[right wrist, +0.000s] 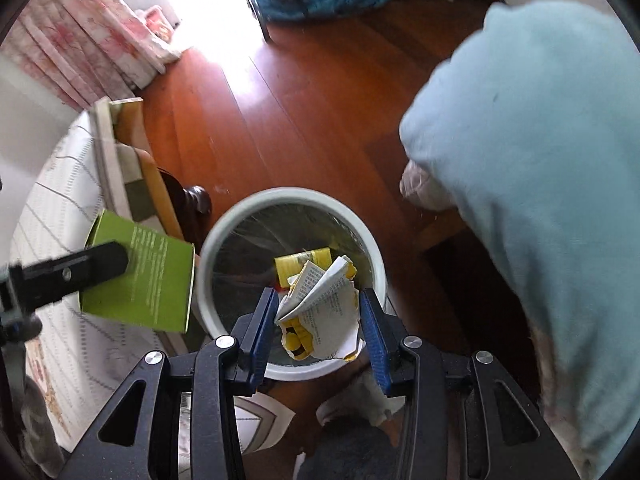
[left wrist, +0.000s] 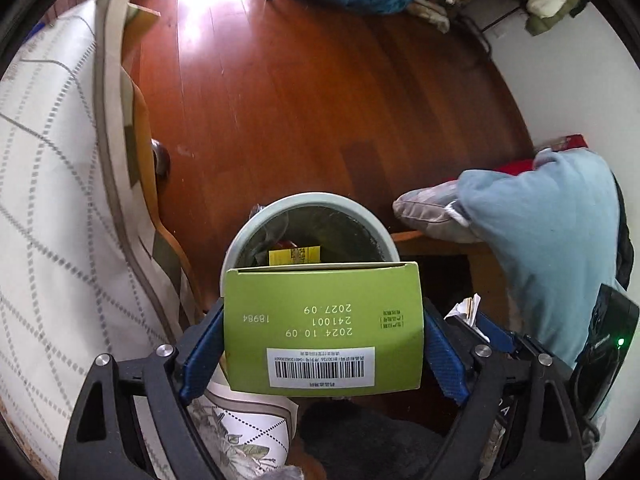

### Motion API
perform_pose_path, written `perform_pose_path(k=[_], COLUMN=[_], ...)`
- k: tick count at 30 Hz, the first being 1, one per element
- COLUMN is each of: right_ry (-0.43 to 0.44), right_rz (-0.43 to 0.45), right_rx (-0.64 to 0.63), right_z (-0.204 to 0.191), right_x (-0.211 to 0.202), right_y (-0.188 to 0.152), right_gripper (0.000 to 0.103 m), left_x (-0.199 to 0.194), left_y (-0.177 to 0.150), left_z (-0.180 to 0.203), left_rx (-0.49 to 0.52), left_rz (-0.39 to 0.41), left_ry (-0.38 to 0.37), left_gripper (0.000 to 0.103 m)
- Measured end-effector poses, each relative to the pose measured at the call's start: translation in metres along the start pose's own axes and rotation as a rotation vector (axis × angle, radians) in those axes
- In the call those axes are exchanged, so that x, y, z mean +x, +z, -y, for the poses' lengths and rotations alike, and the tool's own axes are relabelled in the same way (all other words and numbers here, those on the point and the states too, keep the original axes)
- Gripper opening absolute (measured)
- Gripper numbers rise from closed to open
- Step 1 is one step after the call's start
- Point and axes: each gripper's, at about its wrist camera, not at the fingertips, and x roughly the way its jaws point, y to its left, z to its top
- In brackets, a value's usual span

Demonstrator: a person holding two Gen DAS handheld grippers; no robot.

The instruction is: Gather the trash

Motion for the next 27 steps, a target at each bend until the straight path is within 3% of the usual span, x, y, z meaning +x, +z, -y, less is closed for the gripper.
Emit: perform_pose_path(k=[1,6,8,9,10,17,27], right_ry=[0.002,0.018,0.025,0.021,0.014,-0.024,0.008], right_rz=[-0.014,-0.064,-0.072,-0.07,-0.063,-0.007,0.137], right_rx=[-0.001,0.008,0.013,0.014,0.011,-0.023,-0.074], right_z=[0.003,0.006,0.005,0.004,0.003,-0.013,-0.03], right_x=[0.006,0.031,0.035,0.033,0.03,-0.021,-0.146], right_y=[0.001,0.003,0.001,-0.001,-0.003,-0.026,-0.081], right_gripper=[0.044,0.052,0.076,0.094,0.1,0.101,0.101], left_x=[0.004,-0.001,-0.011,-0.014,-0.023,-0.074,-0.171], left_y=[0.004,-0.011,-0.017,-0.022,-0.029,-0.081,-0.155], left_z=[-0.001,-0.01,-0.013,-0.014,-0.012,-0.007,0.013], left_rx=[-0.005,-0.027,-0.028,-0.019,-0.004,0.052,0.117], left_rz=[-0.012,0.008,0.027,0.042,0.066,0.206,0.352], left_ry=[0.004,0.034,0.063,0.085,0.121,0.274,0.266], left_gripper=[0.101,0.103,0.103,0.103,0.103,0.103,0.103])
